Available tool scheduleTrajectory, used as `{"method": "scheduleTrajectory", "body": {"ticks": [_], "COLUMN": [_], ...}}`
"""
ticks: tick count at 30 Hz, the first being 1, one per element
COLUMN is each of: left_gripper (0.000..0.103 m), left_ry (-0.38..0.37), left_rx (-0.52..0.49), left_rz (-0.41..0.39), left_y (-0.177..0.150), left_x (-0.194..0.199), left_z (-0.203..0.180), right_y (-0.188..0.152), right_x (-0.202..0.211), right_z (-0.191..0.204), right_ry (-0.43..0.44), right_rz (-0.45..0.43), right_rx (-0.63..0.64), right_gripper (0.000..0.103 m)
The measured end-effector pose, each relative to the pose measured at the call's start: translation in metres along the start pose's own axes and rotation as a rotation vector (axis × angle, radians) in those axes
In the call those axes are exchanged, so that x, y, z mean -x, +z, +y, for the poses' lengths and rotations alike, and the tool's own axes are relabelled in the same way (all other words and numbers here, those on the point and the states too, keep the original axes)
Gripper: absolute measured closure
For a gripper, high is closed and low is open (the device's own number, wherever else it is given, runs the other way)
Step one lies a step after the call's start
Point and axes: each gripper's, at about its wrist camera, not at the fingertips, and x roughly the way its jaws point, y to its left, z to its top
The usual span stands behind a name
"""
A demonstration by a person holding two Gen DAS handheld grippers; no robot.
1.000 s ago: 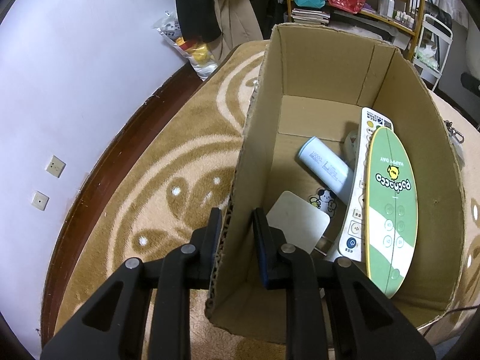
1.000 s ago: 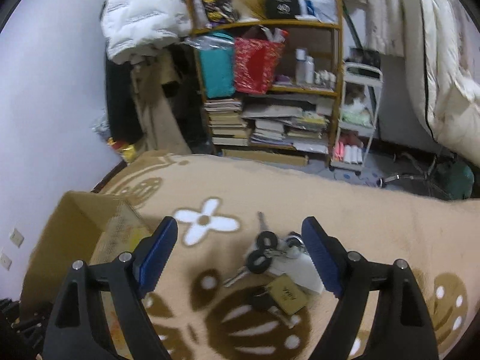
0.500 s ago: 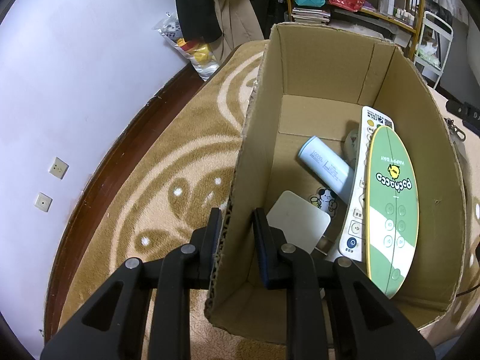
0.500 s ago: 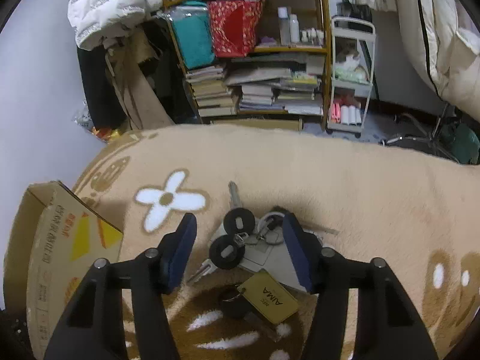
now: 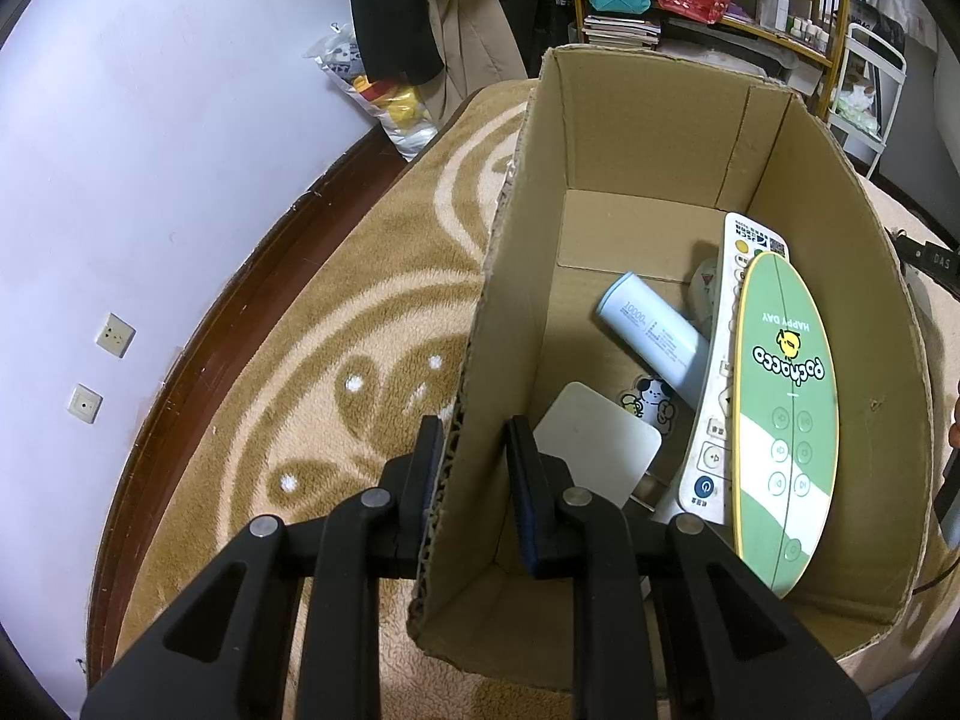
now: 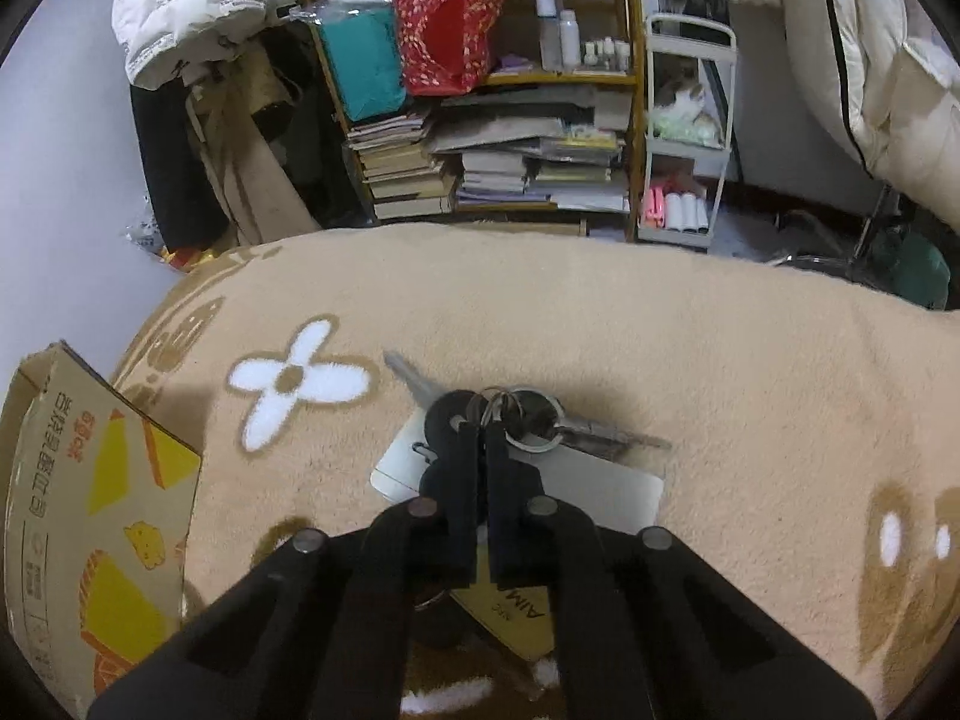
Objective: Organize rigid objects
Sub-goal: 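Close the right gripper on the key ring and lift the keys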
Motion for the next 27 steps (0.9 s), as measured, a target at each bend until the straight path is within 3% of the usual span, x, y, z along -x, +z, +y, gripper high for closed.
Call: {"method": "scheduleTrajectory", "body": {"ticks": [13,20,27], "left_gripper": [0.083,0.082,0.082], "left_ry": [0.000,0.001,0.001], "left_rx": [0.000,-0.001,-0.001], "left_rz": [0.001,0.000,0.000], "left_y": [0.000,0.000,0.000], "left_x": [0.000,0.000,0.000], "left_z": [-0.001,-0.001,-0.001], "right_y": [0.013,0.012,0.013], "right_x": [0.061,0.087,0.124], "right_z": [0.007,0.036,0.076], "right_ry": [0.075,0.125,0.233], "right_rz": [-0.140,-0.187,-0.245], "right_rx": [-0.058,-0.012,0.062], "right_gripper": [0.100,0.100,0.100]}}
